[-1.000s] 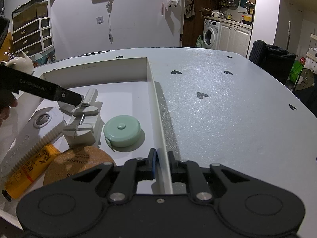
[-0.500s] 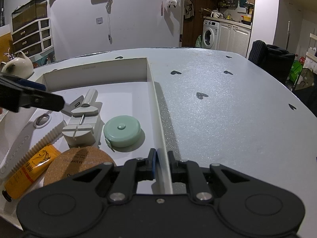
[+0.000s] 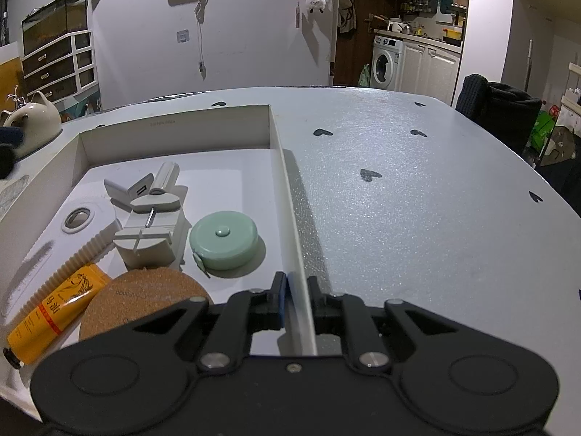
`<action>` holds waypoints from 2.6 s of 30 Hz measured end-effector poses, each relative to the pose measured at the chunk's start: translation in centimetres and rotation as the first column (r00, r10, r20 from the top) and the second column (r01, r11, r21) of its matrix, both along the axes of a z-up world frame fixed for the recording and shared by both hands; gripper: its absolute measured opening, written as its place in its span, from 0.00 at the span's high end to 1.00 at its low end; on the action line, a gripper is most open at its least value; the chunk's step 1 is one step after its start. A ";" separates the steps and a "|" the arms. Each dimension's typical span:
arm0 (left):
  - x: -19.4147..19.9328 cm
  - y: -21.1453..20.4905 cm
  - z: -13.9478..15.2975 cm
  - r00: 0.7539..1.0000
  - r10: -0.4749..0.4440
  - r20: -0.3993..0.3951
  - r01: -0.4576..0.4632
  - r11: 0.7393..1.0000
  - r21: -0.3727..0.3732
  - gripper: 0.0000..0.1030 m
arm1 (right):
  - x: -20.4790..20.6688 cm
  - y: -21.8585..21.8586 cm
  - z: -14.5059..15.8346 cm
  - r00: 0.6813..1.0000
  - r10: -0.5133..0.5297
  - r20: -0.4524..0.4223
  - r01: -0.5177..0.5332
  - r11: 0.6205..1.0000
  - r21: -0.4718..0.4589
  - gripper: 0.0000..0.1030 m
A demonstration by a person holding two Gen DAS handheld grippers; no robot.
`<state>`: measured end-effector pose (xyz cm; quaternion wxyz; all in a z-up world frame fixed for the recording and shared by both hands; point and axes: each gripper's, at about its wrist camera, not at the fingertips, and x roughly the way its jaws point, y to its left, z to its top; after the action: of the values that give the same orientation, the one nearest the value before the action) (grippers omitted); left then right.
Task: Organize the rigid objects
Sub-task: 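Move the left tool to the clear plastic case and grasp it, then carry the clear plastic case into the box and release it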
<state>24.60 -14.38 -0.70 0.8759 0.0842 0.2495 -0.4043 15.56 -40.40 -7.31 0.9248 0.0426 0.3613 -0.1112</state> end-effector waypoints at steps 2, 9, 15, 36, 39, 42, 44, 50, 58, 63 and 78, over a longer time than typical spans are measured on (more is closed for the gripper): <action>-0.1 1.5 0.1 1.000 0.014 0.018 -0.014 1.000 -0.006 0.00 | 0.0 0.0 0.0 1.000 0.000 0.000 0.000 1.000 0.000 0.87; 1.1 7.2 -0.3 0.995 0.065 0.081 -0.064 0.998 -0.004 0.00 | 0.0 0.0 0.0 1.000 -0.002 -0.001 0.002 1.000 0.000 0.87; 3.0 10.8 -1.5 0.981 0.095 0.167 -0.107 0.992 0.062 0.00 | 0.0 0.0 0.0 1.000 -0.002 0.000 0.002 1.000 0.000 0.87; 13.1 15.4 -7.9 0.995 0.097 -0.011 -0.091 0.962 0.256 0.15 | -0.1 0.0 -0.2 1.000 -0.005 0.006 0.005 1.000 0.003 0.87; 13.8 15.2 -7.9 0.994 0.100 -0.034 -0.089 0.966 0.242 0.16 | -0.1 0.0 -0.2 1.000 -0.004 0.007 0.004 1.000 0.004 0.87; 14.6 15.4 -8.0 0.991 0.114 -0.072 -0.096 0.972 0.215 0.19 | -0.1 -0.1 -0.2 1.000 -0.004 0.008 0.004 1.000 0.005 0.87; 14.6 15.4 -7.9 0.990 0.121 -0.073 -0.104 0.973 0.205 0.27 | -0.1 -0.1 -0.2 1.000 -0.004 0.009 0.004 1.000 0.006 0.87; 13.6 14.9 -7.5 0.984 0.177 -0.036 -0.165 0.961 0.222 0.27 | -0.1 0.0 -0.2 1.000 -0.003 0.009 0.003 1.000 0.006 0.87; 11.3 13.1 -3.5 0.981 0.193 0.005 -0.192 0.973 0.127 0.27 | -0.2 -0.1 -0.2 1.000 -0.002 0.010 0.002 1.000 0.006 0.88; 9.7 9.5 -0.9 0.990 0.143 0.016 -0.143 0.987 0.072 0.27 | -0.2 0.0 -0.2 1.000 0.004 0.011 -0.004 1.000 0.007 0.88; 8.1 -4.6 1.6 0.987 0.067 -0.145 -0.075 0.996 -0.051 0.27 | -0.1 -0.2 -0.1 1.000 0.009 0.006 -0.009 1.000 0.012 0.88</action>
<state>32.71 -19.01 0.93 0.8716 0.0211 0.3032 -0.3847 15.45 -40.61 -7.37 0.9260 0.0470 0.3596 -0.1049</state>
